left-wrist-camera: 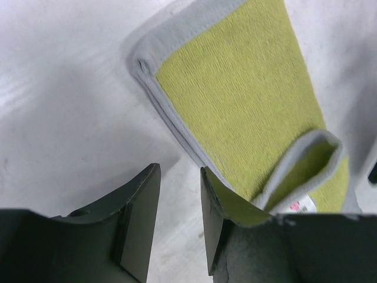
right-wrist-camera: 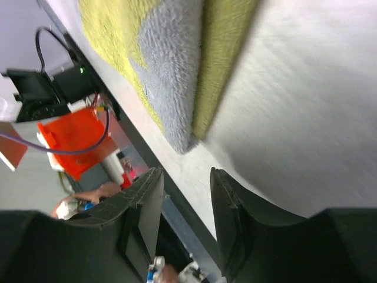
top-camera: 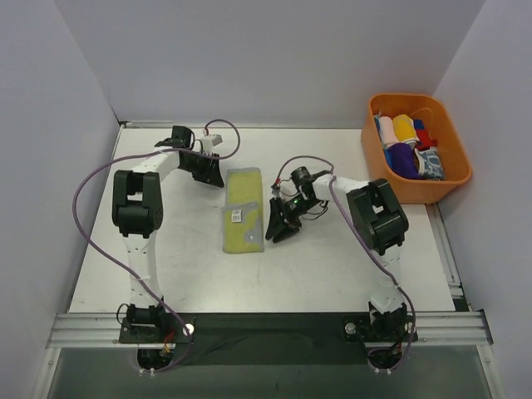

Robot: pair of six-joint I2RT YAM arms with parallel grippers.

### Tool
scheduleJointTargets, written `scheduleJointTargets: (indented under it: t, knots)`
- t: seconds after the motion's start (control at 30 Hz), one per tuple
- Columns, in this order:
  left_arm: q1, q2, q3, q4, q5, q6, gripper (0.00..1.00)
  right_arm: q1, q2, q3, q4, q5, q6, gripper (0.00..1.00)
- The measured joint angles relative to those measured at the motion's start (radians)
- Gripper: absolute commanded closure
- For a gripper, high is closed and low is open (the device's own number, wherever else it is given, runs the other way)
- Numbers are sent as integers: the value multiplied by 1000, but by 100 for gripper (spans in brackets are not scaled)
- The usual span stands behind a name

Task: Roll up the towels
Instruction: Fold the towel

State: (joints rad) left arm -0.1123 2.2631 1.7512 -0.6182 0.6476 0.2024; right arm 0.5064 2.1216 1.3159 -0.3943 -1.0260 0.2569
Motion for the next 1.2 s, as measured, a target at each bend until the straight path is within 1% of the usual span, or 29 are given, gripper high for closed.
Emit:
scheduleJointTargets:
  t: [0.1,0.2,0.27,0.37,0.47,0.63,0.73,0.87,1.2]
  knots:
    - [17,-53,-58,-1,25,3,55,-84,-26,47,-17,43,3,61]
    - [36,-152,-146,-2,44,15,53,-165,-27,176,-15,111,6,61]
    - [42,-222,-198,-2,51,23,53,-185,-26,264,-8,145,10,61]
    - [36,-272,-215,16,80,18,56,-169,-11,375,10,172,17,61]
    - [27,-249,-194,54,120,-24,60,-134,20,438,25,187,29,61]
    - [14,-147,-166,135,196,-135,66,-88,91,459,40,190,52,61]
    - [6,-85,-158,166,218,-193,66,-68,134,461,39,195,57,58]
    - [-10,-29,-149,185,223,-248,67,-52,168,461,39,208,58,57]
    - [-21,13,-126,192,198,-275,67,-32,183,469,39,251,56,57]
